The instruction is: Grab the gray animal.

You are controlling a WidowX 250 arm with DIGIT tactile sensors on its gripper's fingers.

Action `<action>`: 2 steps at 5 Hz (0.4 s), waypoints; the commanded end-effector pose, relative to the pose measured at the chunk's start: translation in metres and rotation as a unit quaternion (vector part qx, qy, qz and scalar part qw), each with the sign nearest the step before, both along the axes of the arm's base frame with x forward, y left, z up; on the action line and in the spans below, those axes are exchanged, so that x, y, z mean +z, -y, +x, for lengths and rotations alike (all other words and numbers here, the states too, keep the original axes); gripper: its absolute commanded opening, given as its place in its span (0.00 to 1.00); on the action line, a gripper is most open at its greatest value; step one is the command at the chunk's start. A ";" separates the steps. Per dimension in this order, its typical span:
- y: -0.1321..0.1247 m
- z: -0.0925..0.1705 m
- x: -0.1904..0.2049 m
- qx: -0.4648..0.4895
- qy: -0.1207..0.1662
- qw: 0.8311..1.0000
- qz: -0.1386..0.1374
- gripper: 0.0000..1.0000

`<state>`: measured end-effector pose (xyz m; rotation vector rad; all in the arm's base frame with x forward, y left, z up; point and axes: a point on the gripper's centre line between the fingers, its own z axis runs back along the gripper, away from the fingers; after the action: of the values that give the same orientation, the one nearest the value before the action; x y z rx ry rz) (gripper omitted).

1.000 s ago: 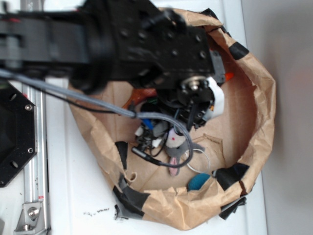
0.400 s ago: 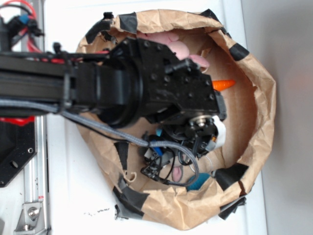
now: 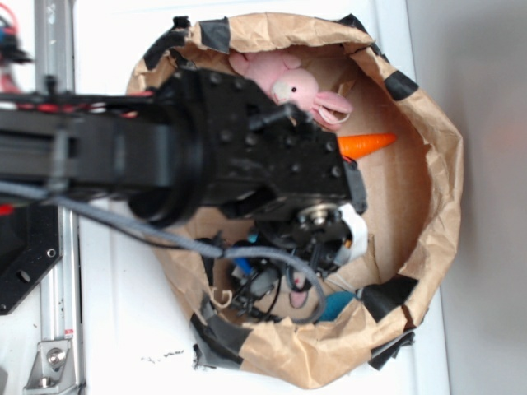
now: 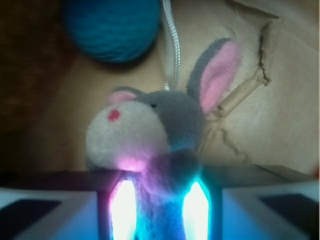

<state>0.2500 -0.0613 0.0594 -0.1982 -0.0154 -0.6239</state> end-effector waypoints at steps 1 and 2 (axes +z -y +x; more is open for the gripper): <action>-0.022 0.013 0.113 0.115 0.115 0.986 0.023 0.00; -0.021 0.009 0.141 0.156 0.116 0.981 0.016 0.00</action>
<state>0.2577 -0.0351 0.1813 -0.1008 -0.1873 -0.3388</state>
